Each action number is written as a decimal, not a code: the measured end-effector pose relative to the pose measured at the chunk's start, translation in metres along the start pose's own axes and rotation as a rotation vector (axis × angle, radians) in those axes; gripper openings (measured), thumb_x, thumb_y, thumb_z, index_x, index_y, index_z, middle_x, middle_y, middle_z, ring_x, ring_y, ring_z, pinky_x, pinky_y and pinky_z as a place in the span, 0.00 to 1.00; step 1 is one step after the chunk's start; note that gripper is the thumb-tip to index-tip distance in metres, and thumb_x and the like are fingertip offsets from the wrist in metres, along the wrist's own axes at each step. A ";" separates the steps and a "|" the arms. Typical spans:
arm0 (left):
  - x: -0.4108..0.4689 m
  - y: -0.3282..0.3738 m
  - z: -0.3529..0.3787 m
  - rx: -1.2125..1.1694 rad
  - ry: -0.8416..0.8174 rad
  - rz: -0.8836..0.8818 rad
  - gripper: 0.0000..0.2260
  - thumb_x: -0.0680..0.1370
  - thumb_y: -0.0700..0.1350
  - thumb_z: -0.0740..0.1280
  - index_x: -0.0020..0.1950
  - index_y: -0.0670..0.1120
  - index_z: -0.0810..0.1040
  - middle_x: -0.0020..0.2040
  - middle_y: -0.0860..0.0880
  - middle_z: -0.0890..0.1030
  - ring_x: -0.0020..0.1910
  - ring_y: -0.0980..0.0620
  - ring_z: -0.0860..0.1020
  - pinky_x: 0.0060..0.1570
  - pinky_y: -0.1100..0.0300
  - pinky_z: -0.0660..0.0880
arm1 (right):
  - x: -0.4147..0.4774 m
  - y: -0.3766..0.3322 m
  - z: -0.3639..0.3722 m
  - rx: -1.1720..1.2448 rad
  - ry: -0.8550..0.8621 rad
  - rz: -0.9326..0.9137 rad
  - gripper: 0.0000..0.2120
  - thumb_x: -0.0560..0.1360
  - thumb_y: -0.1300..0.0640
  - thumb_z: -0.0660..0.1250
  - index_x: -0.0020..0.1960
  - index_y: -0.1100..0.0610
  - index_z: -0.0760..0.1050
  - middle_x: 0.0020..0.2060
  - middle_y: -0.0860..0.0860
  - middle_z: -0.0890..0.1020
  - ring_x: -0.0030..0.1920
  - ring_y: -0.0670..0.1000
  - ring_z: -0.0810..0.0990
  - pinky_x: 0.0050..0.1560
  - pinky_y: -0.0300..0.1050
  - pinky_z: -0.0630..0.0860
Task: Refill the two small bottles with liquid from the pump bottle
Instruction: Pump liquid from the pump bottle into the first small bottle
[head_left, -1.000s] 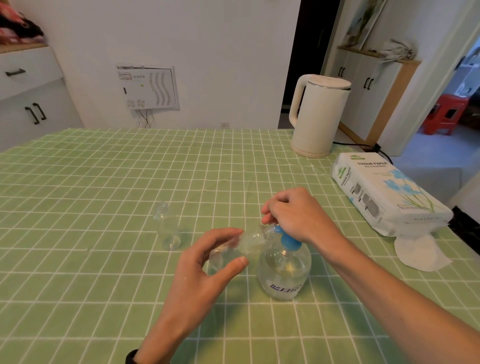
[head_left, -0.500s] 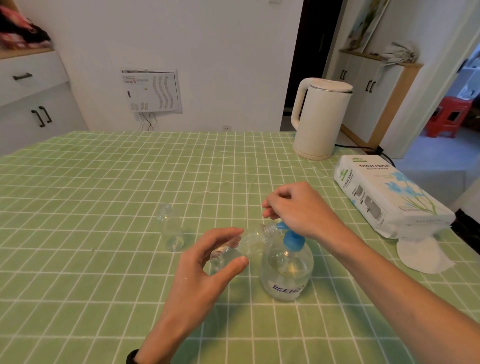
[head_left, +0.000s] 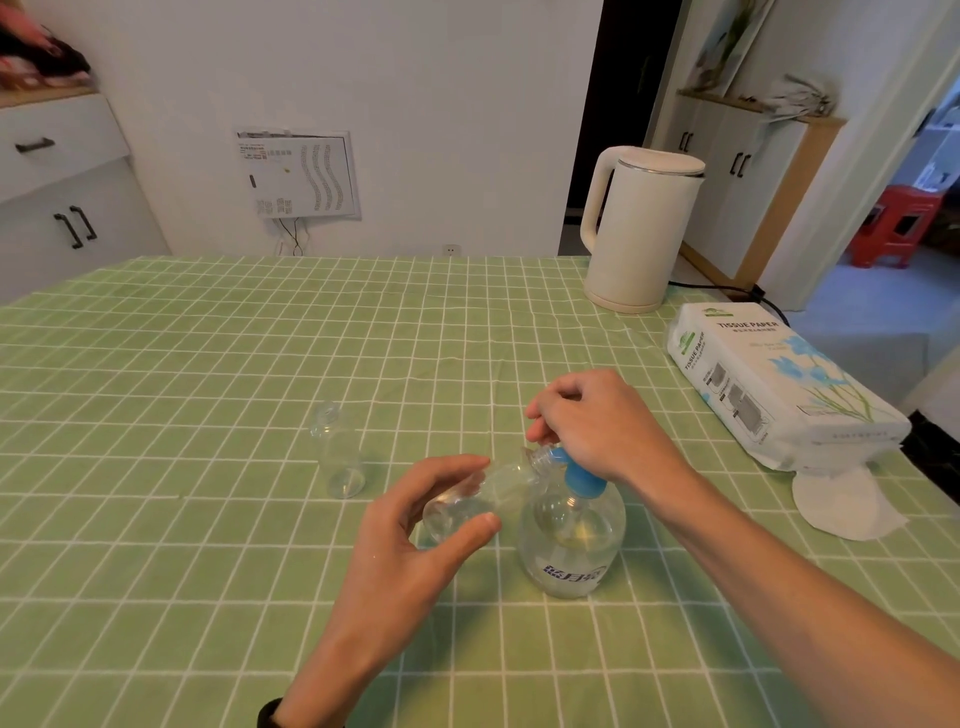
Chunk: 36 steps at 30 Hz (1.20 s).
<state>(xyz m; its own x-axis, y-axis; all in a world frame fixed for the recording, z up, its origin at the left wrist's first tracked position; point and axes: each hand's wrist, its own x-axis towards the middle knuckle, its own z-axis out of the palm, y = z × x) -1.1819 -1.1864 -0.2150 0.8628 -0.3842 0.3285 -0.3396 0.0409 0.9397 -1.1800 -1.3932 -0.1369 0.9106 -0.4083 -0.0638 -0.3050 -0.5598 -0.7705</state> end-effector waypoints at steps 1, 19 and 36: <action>0.000 0.000 0.000 0.000 -0.001 0.003 0.17 0.73 0.43 0.78 0.60 0.55 0.85 0.59 0.56 0.87 0.62 0.55 0.84 0.60 0.68 0.78 | -0.001 -0.001 -0.001 -0.006 0.002 0.000 0.14 0.83 0.58 0.66 0.42 0.54 0.86 0.33 0.42 0.89 0.46 0.50 0.89 0.60 0.59 0.86; 0.001 -0.001 0.001 0.008 0.006 -0.006 0.18 0.72 0.48 0.78 0.60 0.59 0.85 0.59 0.57 0.87 0.62 0.54 0.84 0.61 0.65 0.79 | 0.001 0.000 0.001 -0.005 0.000 0.000 0.15 0.83 0.58 0.66 0.41 0.55 0.86 0.33 0.45 0.89 0.46 0.50 0.90 0.61 0.59 0.85; 0.001 0.002 0.001 0.033 0.001 0.015 0.17 0.73 0.48 0.78 0.61 0.60 0.84 0.60 0.58 0.87 0.62 0.55 0.84 0.61 0.63 0.79 | -0.002 -0.010 -0.005 -0.042 -0.015 -0.022 0.13 0.83 0.55 0.66 0.45 0.56 0.87 0.36 0.44 0.89 0.48 0.53 0.90 0.59 0.59 0.86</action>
<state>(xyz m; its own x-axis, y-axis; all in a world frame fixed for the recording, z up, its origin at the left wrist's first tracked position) -1.1820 -1.1871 -0.2133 0.8579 -0.3827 0.3430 -0.3650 0.0161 0.9309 -1.1801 -1.3900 -0.1255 0.9212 -0.3850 -0.0566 -0.2960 -0.5988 -0.7442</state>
